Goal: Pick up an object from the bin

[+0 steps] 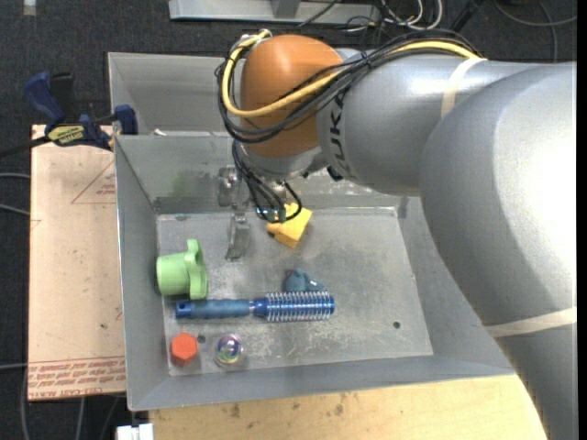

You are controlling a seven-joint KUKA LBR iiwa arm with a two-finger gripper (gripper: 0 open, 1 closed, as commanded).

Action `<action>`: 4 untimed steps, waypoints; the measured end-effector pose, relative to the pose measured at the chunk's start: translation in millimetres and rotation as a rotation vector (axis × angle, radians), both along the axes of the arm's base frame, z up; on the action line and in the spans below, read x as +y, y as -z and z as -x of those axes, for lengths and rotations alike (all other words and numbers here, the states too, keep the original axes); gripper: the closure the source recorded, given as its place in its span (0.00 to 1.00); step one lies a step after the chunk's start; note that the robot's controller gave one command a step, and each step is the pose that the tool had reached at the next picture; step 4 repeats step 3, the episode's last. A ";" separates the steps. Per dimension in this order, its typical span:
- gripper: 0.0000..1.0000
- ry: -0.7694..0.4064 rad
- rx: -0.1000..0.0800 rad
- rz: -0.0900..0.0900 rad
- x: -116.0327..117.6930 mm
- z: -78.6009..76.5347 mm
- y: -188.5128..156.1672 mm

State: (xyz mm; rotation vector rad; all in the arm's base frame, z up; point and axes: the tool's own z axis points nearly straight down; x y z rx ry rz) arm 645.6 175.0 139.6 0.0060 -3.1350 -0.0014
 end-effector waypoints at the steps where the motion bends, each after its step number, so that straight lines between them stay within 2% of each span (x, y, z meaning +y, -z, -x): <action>1: 0.00 -0.116 0.000 -0.001 52.4 77.0 32.4; 2: 1.00 -0.107 -0.006 -0.001 48.7 73.2 30.5; 3: 1.00 -0.130 -0.017 -0.004 52.7 83.5 -96.2; 4: 1.00 -0.130 -0.017 -0.004 52.7 83.5 -96.2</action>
Offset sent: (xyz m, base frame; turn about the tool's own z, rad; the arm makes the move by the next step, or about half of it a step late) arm -0.0732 0.0483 -0.0299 -0.1072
